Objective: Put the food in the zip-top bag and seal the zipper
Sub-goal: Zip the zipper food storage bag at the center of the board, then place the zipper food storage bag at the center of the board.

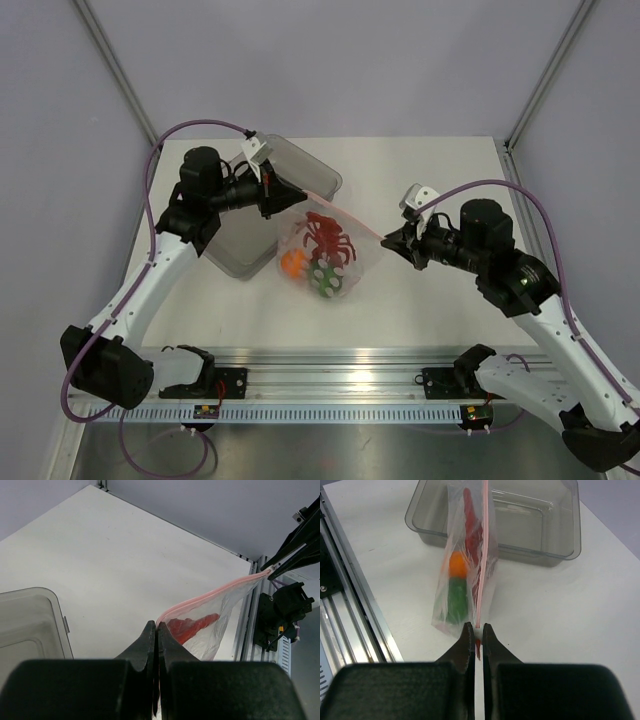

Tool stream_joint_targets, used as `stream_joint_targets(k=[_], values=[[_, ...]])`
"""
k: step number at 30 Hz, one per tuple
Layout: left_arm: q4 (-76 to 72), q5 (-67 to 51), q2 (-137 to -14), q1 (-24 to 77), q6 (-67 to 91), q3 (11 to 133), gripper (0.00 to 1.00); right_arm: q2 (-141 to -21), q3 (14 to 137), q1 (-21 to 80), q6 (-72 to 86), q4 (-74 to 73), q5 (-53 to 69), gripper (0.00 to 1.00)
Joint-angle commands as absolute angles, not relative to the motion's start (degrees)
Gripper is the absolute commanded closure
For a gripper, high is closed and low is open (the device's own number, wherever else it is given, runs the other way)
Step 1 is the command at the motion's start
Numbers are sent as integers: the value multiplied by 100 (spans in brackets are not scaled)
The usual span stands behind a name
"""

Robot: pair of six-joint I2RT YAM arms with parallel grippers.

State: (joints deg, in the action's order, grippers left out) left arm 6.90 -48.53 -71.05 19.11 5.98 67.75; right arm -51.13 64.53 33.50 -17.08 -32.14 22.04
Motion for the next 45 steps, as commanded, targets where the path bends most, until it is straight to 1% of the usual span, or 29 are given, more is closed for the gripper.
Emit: stream_joint_targets(k=[1, 9, 14, 16, 21, 25, 27, 29, 33, 40, 43, 45], values=[[106, -4851, -6899, 1811, 694, 6759, 100, -4799, 6337, 3296, -1547, -3445, 1907, 100], [35, -4975, -6855, 1811, 826, 6741, 100, -4298, 6100, 3296, -1389, -3568, 1521, 100], [35, -5124, -6864, 1837, 887, 6759, 100, -4184, 6073, 3296, -1345, -3639, 1450, 100], [26, -5142, -6917, 1916, 888, 6811, 100, -4201, 6100, 3296, -1292, -3551, 1250, 100], [44, -5019, -7329, 2495, 853, 7145, 100, -4402, 6143, 3296, -1248, -3130, 511, 100], [-165, -5036, -7839, 2733, 949, 7654, 100, -4693, 6161, 3296, -1502, -2595, -480, 100], [-263, -5080, -8182, 2769, 1046, 8006, 100, -4912, 6248, 3278, -1740, -2462, -720, 100], [-343, -5168, -8445, 2777, 1107, 8330, 100, -5053, 6371, 3191, -1924, -2312, -904, 100], [-334, -5221, -9156, 2777, 1029, 9348, 100, -5273, 6793, 2927, -2170, -2118, -1010, 100], [-886, -5352, -10158, 2777, 993, 10369, 98, -5502, 7014, 2804, -2619, -1960, -1554, 100], [-1377, -5597, -10772, 2777, 1405, 10783, 99, -5502, 6952, 2812, -2698, -1872, -1818, 100], [-1616, -5712, -11134, 2786, 1862, 11274, 100, -5449, 6891, 2804, -2751, -1846, -1907, 100]])
